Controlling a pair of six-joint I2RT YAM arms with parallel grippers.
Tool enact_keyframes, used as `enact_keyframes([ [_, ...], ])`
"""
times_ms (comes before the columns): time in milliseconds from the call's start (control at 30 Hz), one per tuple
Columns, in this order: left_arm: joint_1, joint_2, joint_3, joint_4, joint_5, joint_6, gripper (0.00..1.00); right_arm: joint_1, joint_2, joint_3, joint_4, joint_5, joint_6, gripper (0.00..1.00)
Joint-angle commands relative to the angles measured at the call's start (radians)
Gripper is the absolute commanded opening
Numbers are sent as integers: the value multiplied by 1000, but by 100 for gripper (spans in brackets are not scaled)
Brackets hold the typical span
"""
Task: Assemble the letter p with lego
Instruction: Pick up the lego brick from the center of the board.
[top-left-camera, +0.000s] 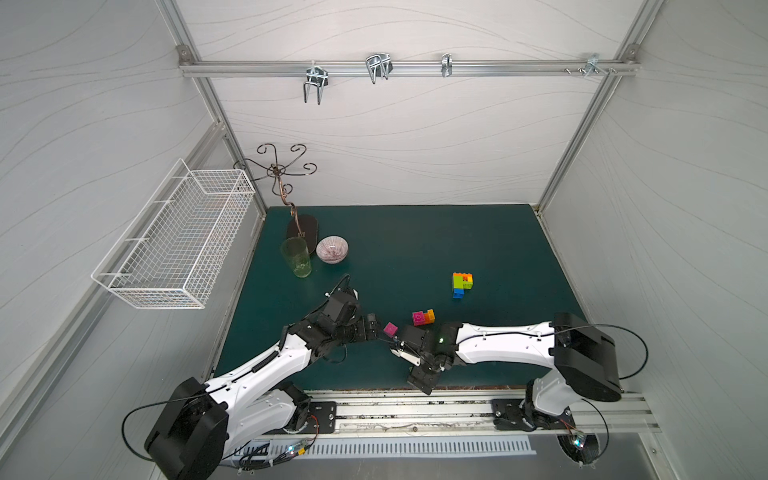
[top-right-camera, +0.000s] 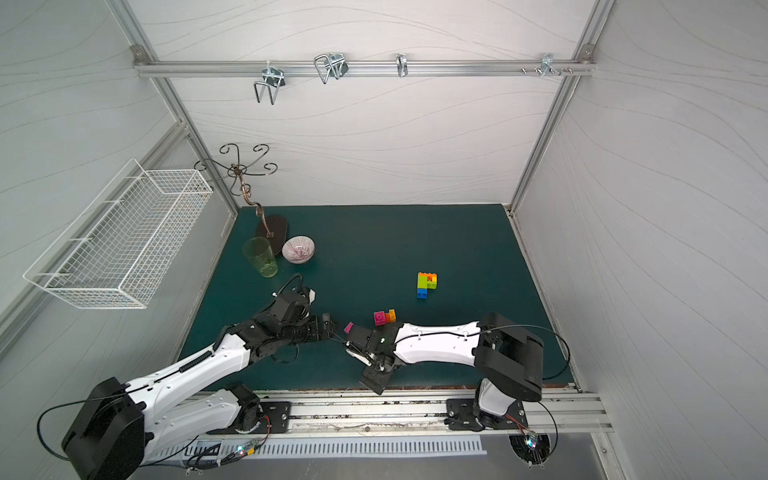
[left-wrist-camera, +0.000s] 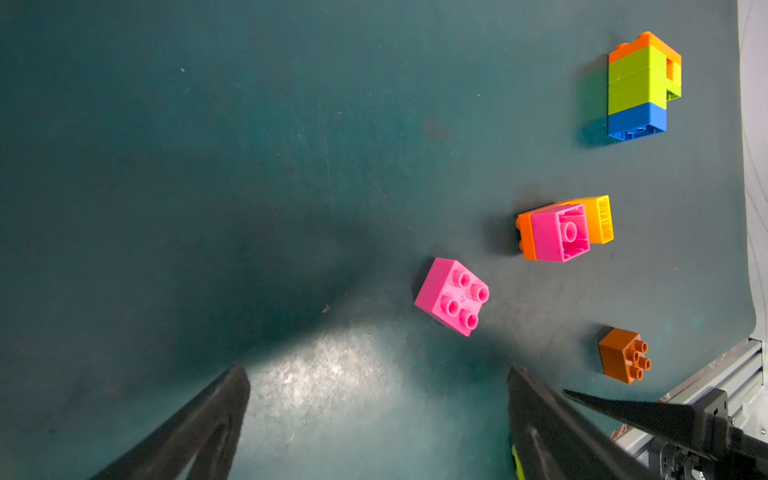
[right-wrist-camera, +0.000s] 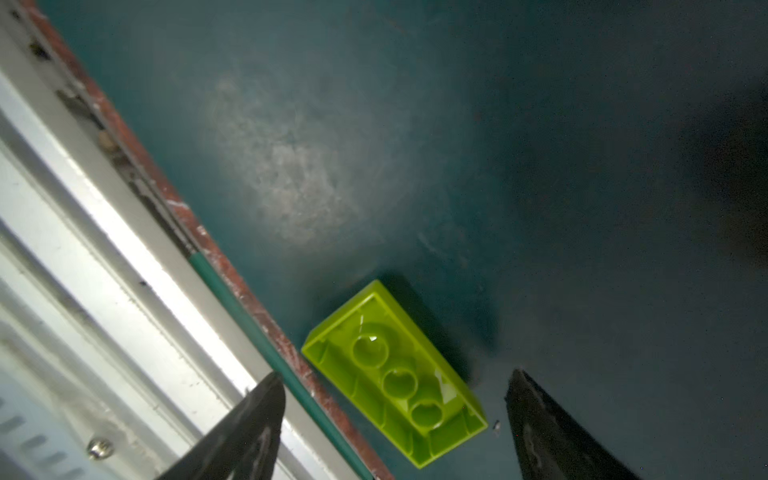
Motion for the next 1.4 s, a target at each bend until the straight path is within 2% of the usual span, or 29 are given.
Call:
enact_keyframes([
  [0,19,-20,-12,15,-20,-10,99,-30,26,20,-13,21,-8,79],
  [200,69,-83,-50,-1,-26,-24,99,-76,40,20,-10,9,15,65],
  [433,81,-109,-53,-14,-21,-22,99,-103,55,15,7,-30,23,56],
  [600,82,-92,-56,5,-1,-24,99,-104,57,12,5,-31,30,42],
  [700,82,-96,-56,8,1,-27,99,-105,24,18,-5,-26,30,33],
  [833,82,-98,-45,4,-1,-22,99,-121,-44,28,-2,-38,-5,30],
  [867,83,-98,-41,2,-1,-21,99,-126,-58,39,-14,-26,-18,24],
  [1067,83,-93,-20,1,0,-18,99,-175,-113,130,-63,44,-140,18],
  [1267,85,-90,-12,15,-1,-19,99,-264,-110,197,-73,-62,-448,12],
  [1367,85,-86,-14,27,4,-21,99,-308,-95,218,-99,-132,-611,2],
])
